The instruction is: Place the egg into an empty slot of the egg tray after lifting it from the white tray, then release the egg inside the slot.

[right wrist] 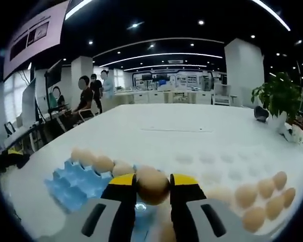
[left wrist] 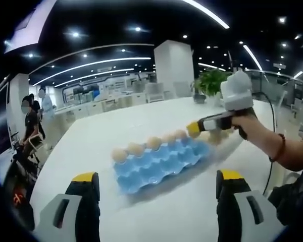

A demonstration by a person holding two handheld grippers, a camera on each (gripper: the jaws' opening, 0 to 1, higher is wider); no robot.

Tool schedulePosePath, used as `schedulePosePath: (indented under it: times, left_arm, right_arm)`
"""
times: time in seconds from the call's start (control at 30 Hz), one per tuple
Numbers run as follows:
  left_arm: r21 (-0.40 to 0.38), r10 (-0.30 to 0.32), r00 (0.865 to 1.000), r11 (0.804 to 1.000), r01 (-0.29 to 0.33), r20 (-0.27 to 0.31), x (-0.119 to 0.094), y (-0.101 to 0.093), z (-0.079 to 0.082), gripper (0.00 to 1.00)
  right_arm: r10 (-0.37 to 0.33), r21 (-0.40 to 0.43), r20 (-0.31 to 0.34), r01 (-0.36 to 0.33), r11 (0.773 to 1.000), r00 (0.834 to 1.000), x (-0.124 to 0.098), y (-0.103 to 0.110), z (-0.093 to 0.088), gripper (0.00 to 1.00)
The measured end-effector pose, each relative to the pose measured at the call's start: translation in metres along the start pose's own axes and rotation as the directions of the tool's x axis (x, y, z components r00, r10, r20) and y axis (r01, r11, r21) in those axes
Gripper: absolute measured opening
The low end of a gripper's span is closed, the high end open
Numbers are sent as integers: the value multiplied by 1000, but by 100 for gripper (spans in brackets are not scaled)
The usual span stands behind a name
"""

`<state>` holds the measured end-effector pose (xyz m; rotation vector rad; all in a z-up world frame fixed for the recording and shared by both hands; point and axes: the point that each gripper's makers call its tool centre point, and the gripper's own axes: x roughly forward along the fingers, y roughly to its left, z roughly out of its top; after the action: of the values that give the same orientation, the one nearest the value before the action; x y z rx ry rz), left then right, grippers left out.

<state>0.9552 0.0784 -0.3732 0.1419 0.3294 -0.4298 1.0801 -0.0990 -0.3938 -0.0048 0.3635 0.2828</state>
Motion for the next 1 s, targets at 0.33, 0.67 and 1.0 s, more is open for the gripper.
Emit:
schedulePosePath:
  times: [0.33, 0.67, 1.0]
  left_arm:
    - [-1, 7, 1000, 1000, -7, -3, -2, 2, -1, 98]
    - [-3, 15, 1000, 1000, -15, -9, -6, 4, -4, 98]
    - [-3, 15, 1000, 1000, -15, -22, -6, 4, -9, 98]
  right_arm:
    - [61, -17, -3, -61, 998, 998, 7, 26, 2, 26]
    - [122, -49, -10, -122, 991, 992, 12, 52, 2, 26]
    - [186, -61, -16, -187, 980, 982, 15, 74, 2, 26]
